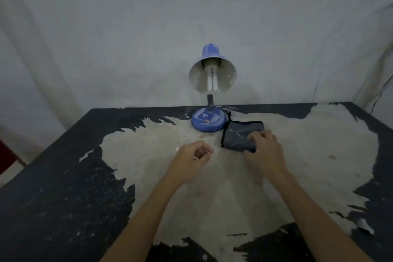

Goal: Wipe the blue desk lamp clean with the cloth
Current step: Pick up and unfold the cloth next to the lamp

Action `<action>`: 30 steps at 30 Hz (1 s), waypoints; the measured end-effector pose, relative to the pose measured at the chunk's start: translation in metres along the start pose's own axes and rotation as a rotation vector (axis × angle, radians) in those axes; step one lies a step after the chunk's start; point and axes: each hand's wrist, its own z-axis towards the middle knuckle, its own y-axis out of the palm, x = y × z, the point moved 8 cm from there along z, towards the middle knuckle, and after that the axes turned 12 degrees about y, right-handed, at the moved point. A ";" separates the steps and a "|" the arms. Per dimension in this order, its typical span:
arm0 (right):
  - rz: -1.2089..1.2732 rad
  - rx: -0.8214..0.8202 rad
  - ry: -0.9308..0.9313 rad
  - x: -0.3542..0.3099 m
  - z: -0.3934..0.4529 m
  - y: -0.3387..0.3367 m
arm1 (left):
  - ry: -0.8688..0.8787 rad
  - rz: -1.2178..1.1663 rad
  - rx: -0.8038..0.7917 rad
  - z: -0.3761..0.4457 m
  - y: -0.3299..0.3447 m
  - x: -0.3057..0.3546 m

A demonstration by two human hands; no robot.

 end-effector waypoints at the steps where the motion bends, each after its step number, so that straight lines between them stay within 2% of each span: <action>1: -0.020 -0.023 0.008 0.001 0.003 0.004 | 0.008 0.009 -0.018 0.005 0.002 -0.002; 8: -0.047 -0.043 -0.015 0.004 0.020 0.014 | 0.022 0.013 -0.076 0.041 0.014 -0.006; 13: 0.121 -0.021 -0.096 -0.007 0.030 0.001 | 0.073 -0.030 -0.072 0.055 0.026 0.001; 19: 0.373 0.003 -0.218 -0.054 0.037 -0.049 | 0.232 -0.026 0.080 0.071 0.006 0.030; 25: 0.504 -0.300 -0.271 -0.103 0.040 -0.057 | 0.113 -0.103 -0.118 0.085 -0.005 0.041; 30: 0.668 -0.456 -0.212 -0.115 0.044 -0.035 | 0.012 -0.234 -0.144 0.091 -0.026 0.023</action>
